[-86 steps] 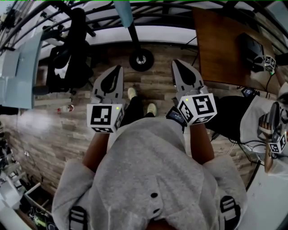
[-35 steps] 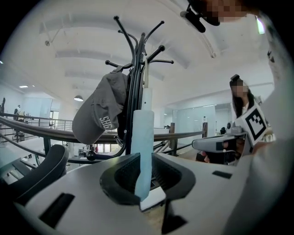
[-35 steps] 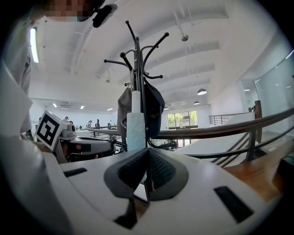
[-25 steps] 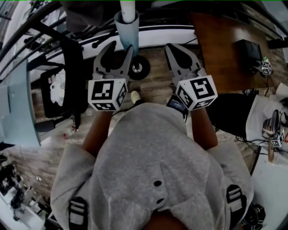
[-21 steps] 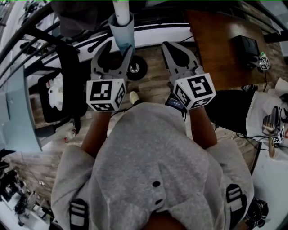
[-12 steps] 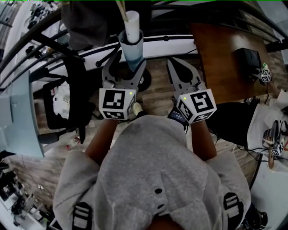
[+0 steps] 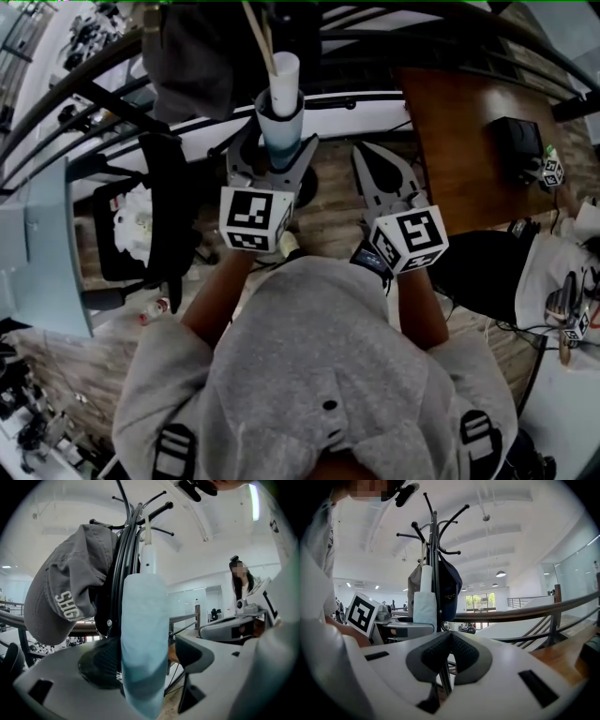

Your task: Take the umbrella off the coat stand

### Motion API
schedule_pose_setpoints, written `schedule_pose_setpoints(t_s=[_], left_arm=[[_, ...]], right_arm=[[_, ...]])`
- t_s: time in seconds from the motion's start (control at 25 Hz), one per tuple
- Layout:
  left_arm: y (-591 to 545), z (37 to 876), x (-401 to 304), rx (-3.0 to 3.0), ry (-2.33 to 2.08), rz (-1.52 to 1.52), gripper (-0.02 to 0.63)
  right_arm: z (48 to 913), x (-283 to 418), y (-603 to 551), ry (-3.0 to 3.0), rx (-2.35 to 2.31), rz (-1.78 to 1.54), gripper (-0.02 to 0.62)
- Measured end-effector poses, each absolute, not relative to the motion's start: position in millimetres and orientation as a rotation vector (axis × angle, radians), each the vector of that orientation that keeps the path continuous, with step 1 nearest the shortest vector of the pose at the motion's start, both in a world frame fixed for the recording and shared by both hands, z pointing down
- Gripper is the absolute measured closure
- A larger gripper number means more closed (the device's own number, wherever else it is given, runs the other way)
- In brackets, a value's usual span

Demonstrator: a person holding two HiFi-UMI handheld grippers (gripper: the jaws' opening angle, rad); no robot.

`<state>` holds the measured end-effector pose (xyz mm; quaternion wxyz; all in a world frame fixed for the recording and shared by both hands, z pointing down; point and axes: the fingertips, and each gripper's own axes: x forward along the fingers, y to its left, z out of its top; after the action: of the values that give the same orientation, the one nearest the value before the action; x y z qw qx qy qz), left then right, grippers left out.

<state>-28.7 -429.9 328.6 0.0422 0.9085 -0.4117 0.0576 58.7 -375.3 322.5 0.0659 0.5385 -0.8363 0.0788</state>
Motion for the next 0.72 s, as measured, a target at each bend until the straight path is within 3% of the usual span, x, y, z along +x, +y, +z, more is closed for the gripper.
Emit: schedule_pose_setpoints(t_s=[0.64,0.68,0.72], left_arm=[[-449,336,-9,2.830,-1.213,0.197,0.244],[-449,336,-9,2.831,-1.210,0.197,0.247],[-450,336,-10,2.830,-1.207,0.193,0.305]], right_arm=[[330,66,-379,-2.482,1.667,0.245,0.586],[330,68,-379,-2.479,1.672,0.244,0.586],[330,69,-380,-2.477,1.676,0.245,0.586]])
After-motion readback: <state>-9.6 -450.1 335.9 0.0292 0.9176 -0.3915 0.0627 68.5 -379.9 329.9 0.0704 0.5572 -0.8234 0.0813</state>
